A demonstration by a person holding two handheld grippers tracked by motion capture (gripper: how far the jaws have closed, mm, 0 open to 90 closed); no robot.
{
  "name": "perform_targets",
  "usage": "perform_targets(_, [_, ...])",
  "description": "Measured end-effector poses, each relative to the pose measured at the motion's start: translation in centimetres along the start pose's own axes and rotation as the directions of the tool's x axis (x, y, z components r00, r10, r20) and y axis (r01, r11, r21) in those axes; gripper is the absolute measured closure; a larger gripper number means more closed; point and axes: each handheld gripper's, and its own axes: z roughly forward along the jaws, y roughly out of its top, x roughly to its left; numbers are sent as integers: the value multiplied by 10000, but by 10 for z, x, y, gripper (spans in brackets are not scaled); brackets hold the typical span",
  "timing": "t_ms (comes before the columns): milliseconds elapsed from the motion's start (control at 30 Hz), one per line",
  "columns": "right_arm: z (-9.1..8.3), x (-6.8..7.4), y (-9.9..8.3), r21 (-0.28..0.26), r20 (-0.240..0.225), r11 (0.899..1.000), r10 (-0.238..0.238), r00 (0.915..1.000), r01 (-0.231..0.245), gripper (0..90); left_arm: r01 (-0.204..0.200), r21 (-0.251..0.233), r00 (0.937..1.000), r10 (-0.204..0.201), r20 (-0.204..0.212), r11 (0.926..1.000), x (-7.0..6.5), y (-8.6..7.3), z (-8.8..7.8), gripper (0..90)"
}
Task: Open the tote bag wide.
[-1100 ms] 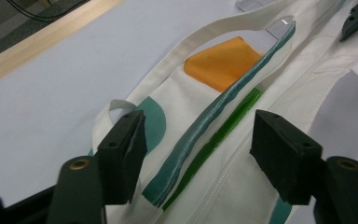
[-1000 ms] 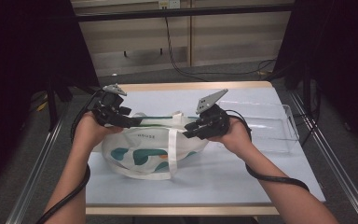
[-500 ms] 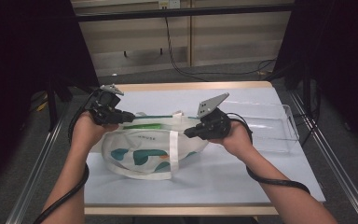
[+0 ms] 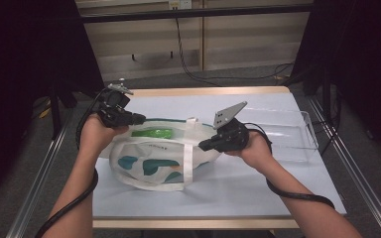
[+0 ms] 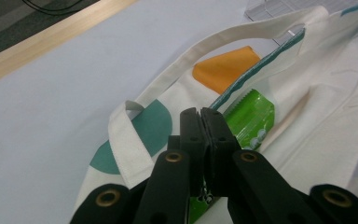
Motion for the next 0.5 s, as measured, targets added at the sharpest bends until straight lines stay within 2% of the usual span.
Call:
perform_targets(67, [0,0,0,-8,-2,10000,-27,10000,27,886,34,-33,10000,-34,50,10000,1,0,-1,883])
perform_targets(100, [0,0,1,0,-4,10000,-46,10000,46,885,213,-125,9997,-212,115,9997,1,0,-2,883])
perform_targets(200, [0,1,2,48,9,10000,-72,10000,72,885,134,-112,9999,-134,39,9998,0,0,-2,883])
perform_targets(333, [0,1,2,141,-30,9998,-135,9999,135,885,303,-222,9995,-302,14,9993,3,1,-1,884])
perform_targets(367, [1,2,2,223,-124,9996,-164,9998,167,886,235,-204,9997,-236,-41,9995,5,1,-1,885])
perform_targets(500, [4,3,1,458,-210,9989,-24,9998,33,886,203,-134,9997,-205,-122,9997,7,6,0,883])
